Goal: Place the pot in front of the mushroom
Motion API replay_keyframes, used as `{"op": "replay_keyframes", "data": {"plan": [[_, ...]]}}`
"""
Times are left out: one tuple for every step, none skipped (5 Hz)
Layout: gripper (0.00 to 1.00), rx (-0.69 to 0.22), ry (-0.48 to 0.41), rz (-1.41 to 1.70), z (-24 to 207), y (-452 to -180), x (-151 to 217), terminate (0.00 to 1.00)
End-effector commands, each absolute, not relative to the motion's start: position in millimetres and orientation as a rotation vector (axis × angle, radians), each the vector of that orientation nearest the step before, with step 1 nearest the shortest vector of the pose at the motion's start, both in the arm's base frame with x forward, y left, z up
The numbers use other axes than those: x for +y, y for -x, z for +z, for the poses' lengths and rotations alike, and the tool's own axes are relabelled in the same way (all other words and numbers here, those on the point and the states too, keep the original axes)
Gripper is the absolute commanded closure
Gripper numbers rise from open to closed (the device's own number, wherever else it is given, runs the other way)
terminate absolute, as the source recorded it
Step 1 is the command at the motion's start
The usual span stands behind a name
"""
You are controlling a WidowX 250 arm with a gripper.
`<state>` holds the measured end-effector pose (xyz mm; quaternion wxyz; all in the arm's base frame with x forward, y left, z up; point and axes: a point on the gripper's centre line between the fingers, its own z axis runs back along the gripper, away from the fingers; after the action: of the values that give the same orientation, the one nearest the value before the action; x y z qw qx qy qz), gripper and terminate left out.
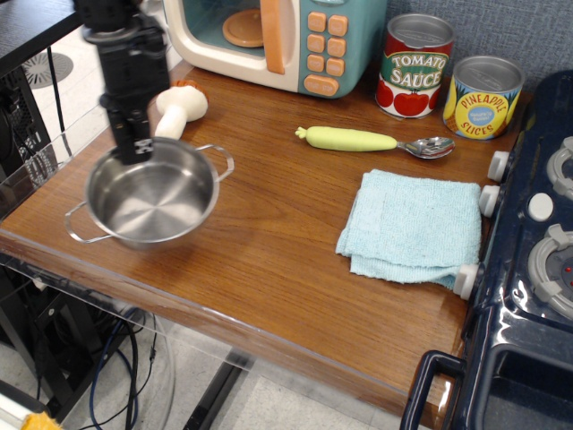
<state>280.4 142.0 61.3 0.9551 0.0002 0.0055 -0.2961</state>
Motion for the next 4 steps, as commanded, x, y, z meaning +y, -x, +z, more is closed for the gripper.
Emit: {"op": "replay_keyframes", "data": {"plan": [[1.0,0.06,-0.043,-0.524,57.7,-276.7,173.4,0.0],[1.0,0.068,-0.015,-0.504,48.6,-282.0,179.2,0.0],[1.0,0.094,-0.001,-0.481,37.5,-283.4,186.9,0.0],[0.0,0.096,0.008,-0.464,39.1,-281.5,186.7,0.0]]}}
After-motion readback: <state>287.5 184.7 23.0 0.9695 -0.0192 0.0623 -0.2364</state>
